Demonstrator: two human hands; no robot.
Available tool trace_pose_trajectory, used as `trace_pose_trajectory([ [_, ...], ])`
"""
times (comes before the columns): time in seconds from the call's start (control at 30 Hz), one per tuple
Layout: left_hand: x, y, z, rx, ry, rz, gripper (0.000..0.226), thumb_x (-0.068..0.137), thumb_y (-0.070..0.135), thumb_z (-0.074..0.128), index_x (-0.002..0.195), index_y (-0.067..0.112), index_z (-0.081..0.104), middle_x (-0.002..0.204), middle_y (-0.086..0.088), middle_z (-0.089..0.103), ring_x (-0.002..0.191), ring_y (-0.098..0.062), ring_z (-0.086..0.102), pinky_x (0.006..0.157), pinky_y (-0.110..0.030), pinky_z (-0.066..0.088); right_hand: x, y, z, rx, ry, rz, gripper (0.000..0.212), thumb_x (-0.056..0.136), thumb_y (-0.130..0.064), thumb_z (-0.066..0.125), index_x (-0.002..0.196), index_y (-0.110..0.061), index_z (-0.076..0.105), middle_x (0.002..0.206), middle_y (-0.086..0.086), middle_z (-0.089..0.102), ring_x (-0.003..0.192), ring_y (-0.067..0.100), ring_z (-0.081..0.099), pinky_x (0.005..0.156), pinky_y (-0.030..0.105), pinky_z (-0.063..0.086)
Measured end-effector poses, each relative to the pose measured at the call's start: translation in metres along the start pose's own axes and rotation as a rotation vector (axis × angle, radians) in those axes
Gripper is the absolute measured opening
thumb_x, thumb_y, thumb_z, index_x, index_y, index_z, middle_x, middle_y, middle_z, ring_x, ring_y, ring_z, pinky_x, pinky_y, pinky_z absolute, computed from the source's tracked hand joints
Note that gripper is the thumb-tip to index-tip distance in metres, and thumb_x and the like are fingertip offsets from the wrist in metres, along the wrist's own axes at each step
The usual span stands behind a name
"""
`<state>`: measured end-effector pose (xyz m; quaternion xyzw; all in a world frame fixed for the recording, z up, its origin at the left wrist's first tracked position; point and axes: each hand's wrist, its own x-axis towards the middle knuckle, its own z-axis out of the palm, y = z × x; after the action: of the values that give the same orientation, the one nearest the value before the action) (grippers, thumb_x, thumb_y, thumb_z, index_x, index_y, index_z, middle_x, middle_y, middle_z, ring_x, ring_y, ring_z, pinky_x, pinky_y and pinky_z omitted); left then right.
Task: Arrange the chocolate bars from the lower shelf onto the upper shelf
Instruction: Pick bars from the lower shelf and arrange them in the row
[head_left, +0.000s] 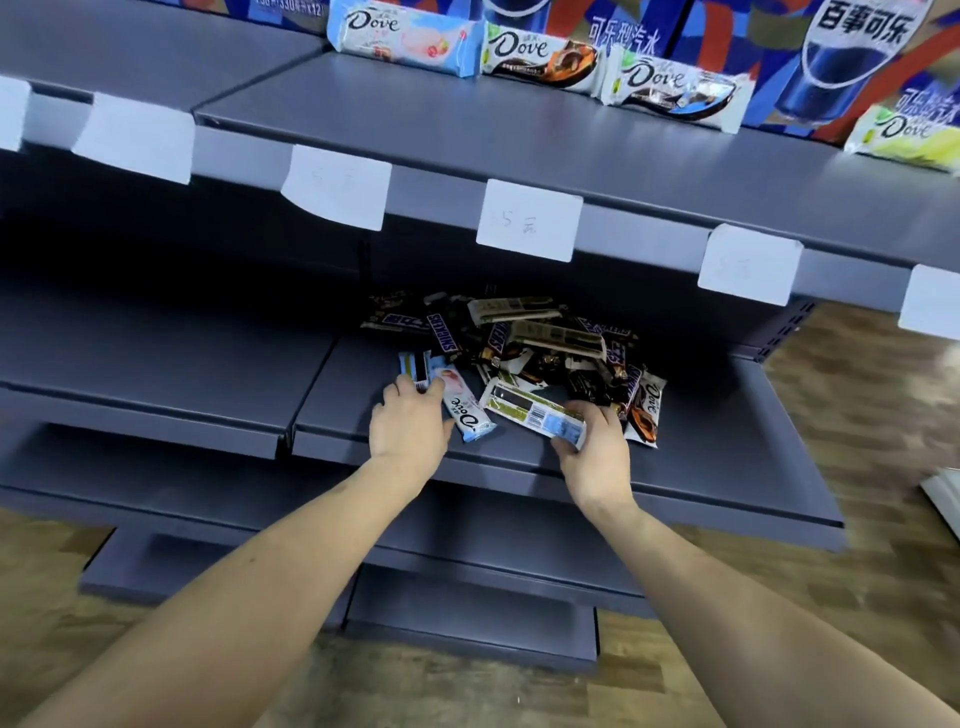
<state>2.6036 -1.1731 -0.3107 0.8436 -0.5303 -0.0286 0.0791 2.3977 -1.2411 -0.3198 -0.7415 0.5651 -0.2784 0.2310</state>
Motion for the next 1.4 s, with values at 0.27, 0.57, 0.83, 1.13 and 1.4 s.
trace_pose_trajectory([
  [0.27,0.000,-0.001,-0.016,-0.471,-0.032,-0.007,0.055,0.092,0.011,0.046,0.144,0.025,0.035,0.109,-0.014,0.054,0.085,-0.029,0.055,0.070,-0.037,0.047,-0.003,0.012,-0.017,-0.070,0.039,0.057,0.031,0.078,0.008,0.055,0.090,-0.021,0.054,0.103,-0.001,0.052,0.086,0.022,0.050,0.068,0.028,0.036],
  [0.57,-0.001,-0.002,-0.012,-0.534,-0.118,-0.028,0.054,0.093,0.028,0.053,0.145,0.024,0.039,0.114,-0.011,0.065,0.082,-0.034,0.064,0.064,-0.032,0.050,-0.002,0.019,-0.010,-0.107,-0.164,-0.018,0.034,0.077,-0.033,0.071,0.109,-0.025,0.062,0.115,-0.006,0.054,0.115,0.019,0.042,0.100,0.026,0.034],
  [0.83,0.007,0.003,-0.008,-0.426,-0.157,-0.063,0.066,0.087,0.031,0.063,0.147,0.025,0.035,0.128,-0.009,0.055,0.104,-0.027,0.059,0.082,-0.034,0.051,0.003,0.026,-0.011,-0.128,-0.195,-0.035,0.053,0.073,-0.050,0.078,0.119,-0.029,0.066,0.127,-0.004,0.051,0.121,0.019,0.039,0.108,0.027,0.030],
  [1.13,0.004,0.000,-0.008,-0.333,-0.158,-0.143,0.072,0.081,0.048,0.070,0.142,0.027,0.039,0.128,-0.010,0.037,0.106,-0.032,0.056,0.084,-0.035,0.049,0.006,0.024,-0.014,-0.028,-0.230,0.036,0.048,0.073,-0.036,0.080,0.116,-0.031,0.061,0.121,-0.008,0.050,0.119,0.019,0.040,0.106,0.030,0.033],
  [1.4,0.002,-0.004,-0.012,-0.281,-0.163,-0.148,0.074,0.077,0.043,0.070,0.142,0.027,0.039,0.129,-0.010,0.034,0.117,-0.029,0.045,0.089,-0.036,0.046,0.000,0.019,-0.014,-0.058,-0.039,0.160,0.047,0.065,-0.042,0.078,0.103,-0.021,0.062,0.104,-0.005,0.058,0.102,0.019,0.057,0.087,0.033,0.050],
])
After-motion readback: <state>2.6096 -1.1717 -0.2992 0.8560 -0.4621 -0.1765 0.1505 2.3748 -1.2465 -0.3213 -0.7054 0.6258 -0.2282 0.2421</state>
